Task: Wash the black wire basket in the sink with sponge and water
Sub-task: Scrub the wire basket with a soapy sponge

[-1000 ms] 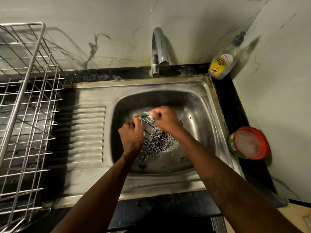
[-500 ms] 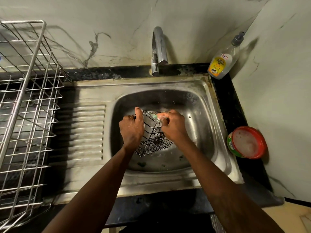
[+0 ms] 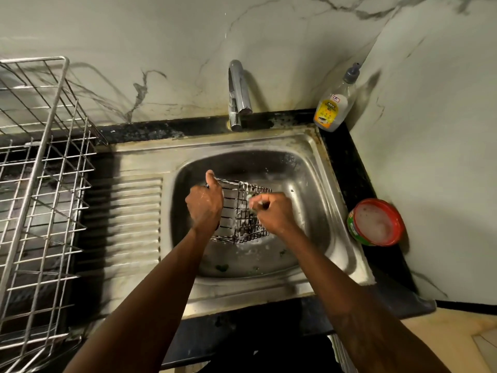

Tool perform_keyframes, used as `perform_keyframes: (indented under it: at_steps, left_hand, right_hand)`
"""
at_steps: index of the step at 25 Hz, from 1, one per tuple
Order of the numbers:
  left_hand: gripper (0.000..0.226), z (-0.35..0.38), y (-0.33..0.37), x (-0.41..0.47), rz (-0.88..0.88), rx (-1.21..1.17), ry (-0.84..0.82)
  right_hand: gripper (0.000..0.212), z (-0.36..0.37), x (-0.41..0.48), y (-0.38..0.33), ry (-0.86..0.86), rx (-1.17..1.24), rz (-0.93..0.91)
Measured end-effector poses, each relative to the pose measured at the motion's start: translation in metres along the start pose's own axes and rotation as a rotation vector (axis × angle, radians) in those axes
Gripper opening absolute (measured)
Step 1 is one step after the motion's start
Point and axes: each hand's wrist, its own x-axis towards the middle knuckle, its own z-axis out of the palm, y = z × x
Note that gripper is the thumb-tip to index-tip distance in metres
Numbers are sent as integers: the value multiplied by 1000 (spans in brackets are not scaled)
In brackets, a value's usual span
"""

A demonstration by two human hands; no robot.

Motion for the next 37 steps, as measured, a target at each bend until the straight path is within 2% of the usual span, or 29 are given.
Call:
perform_keyframes:
  at_steps: [4,6,8,10,12,15,17,19,21,23,25,27,28,29,30,31,32,34,35,36,37]
  left_hand:
    - [76,-1,26,-4,21,31,-124]
    - [74,9,30,1,49,-7,-111]
    - [69,14,41,-6,78,-14,-108]
    - [58,16,55,-17,112,15,-179]
    - [43,22,65,-29,151,79,-218]
    - [30,45,73,-39,236,148,-254]
    - [29,70,68,-35,260,170,-292]
    - [22,101,59,-29,152,157,-383]
    - [15,120,50,-31,13,107,-490]
    - [29,121,46,-41,-44,63,-596]
    - [35,120,40,-47,-87,-25,-680]
    - [34,133,31,-51,-153,-7,-669]
    - [32,137,34,-47,-283,-125,-589]
    - [31,136,35,-44,-272,-92,-558]
    - [31,139,27,-47,-33,138,-551]
    - [32,142,23,-47,112,288,-557]
    - [32,146,26,-44,172,324,-553]
    - [30,142,36,-47,126,151,-578]
    - [30,140,46,-49,-18,-32,-623]
    - [32,138,54,-58,-134,-119,-663]
    - [33,135,57,-67,-130,-186,-702]
  right_hand:
    - [10,-6,-14,14,199,170,-7]
    - [10,-10,-13,15,244,220,-18]
    - [10,-9,-13,17,275,230,-10]
    - [14,-8,-10,21,339,234,28]
    - [17,-6,-6,27,331,241,112]
    - [18,-4,1,38,216,201,289]
    - [20,-8,6,48,236,92,282]
    - [19,-18,9,50,317,2,257]
    - [18,-29,10,53,320,-169,136]
    - [19,-37,11,54,283,-197,49]
    - [14,-41,14,55,247,-109,77]
    - [13,-44,15,58,219,-46,124]
    - [15,-45,16,58,197,-46,143]
    - [16,-46,17,59,176,-42,157]
    - [16,-49,18,59,164,-50,163]
    - [17,-51,17,57,156,-64,157]
    - [17,-55,16,53,150,-75,147]
    - [19,-66,14,44,130,-61,124]
    - [19,-74,10,38,134,-49,113]
    - [20,-83,5,32,158,-61,103]
    - [20,-94,-1,27,202,-77,81]
